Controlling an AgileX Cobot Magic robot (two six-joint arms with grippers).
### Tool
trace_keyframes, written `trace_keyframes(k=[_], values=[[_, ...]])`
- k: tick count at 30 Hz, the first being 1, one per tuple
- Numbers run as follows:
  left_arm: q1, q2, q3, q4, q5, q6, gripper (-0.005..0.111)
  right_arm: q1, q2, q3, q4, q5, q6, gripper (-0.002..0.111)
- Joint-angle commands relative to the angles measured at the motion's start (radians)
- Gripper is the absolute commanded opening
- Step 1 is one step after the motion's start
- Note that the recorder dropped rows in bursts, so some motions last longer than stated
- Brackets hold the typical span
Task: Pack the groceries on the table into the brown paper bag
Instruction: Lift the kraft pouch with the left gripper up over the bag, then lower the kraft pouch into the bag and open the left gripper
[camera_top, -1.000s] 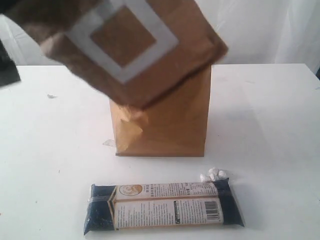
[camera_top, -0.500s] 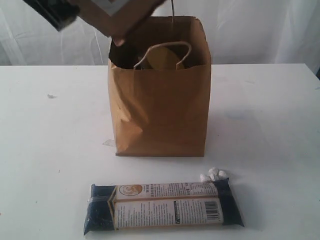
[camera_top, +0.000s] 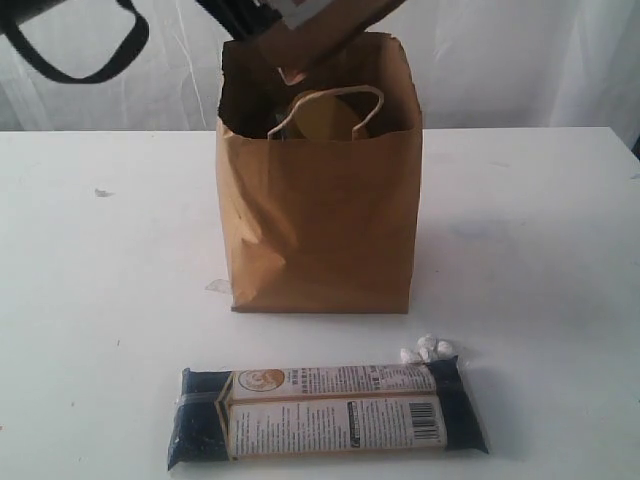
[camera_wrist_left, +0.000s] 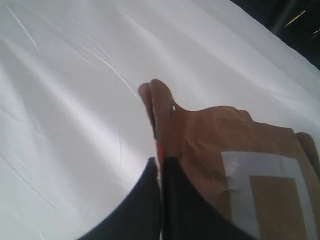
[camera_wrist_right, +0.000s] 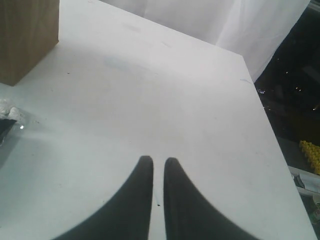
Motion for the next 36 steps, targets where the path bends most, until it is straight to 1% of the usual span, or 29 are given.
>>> trace_keyframes(k=[1, 4, 13, 20, 21, 24, 27, 29, 31, 33, 36], values=[[0.0, 0.037, -0.053, 0.0, -0.001, -0.005, 0.0, 0.003, -0.006, 0.002, 0.0, -0.012, 0.005, 0.008], [0.0, 0.07, -0.06, 0.0, 0.039, -0.005, 0.0, 0.003, -0.006, 0.002, 0.0, -0.012, 0.005, 0.008], [0.0, 0.165, -0.06, -0.005, 0.031, -0.005, 0.0, 0.003, -0.006, 0.002, 0.0, -0.012, 0.005, 0.008], [0.0, 0.224, -0.06, -0.005, -0.121, -0.005, 0.0, 0.003, -0.006, 0.002, 0.0, -0.012, 0.005, 0.008], [0.0, 0.228, -0.06, -0.008, -0.125, -0.002, 0.0, 0.003, -0.006, 0.002, 0.0, -0.014, 0.005, 0.008], [0.0, 0.233, -0.06, -0.013, -0.126, 0.003, 0.0, 0.003, -0.006, 0.002, 0.0, -0.014, 0.005, 0.008], [0.0, 0.239, -0.06, -0.019, -0.069, 0.001, 0.0, 0.003, -0.006, 0.002, 0.0, -0.014, 0.005, 0.008], [0.0, 0.245, -0.06, -0.017, 0.007, 0.02, 0.007, 0.003, -0.006, 0.002, 0.0, -0.014, 0.005, 0.008], [0.003, 0.257, -0.06, -0.017, 0.064, 0.063, 0.018, 0.003, -0.006, 0.002, 0.0, -0.014, 0.005, 0.008], [0.003, 0.272, -0.06, -0.017, 0.076, 0.094, 0.033, 0.003, -0.006, 0.002, 0.0, -0.014, 0.005, 0.008], [0.003, 0.293, -0.06, -0.017, 0.037, 0.096, 0.052, 0.003, -0.006, 0.002, 0.0, -0.014, 0.005, 0.008]])
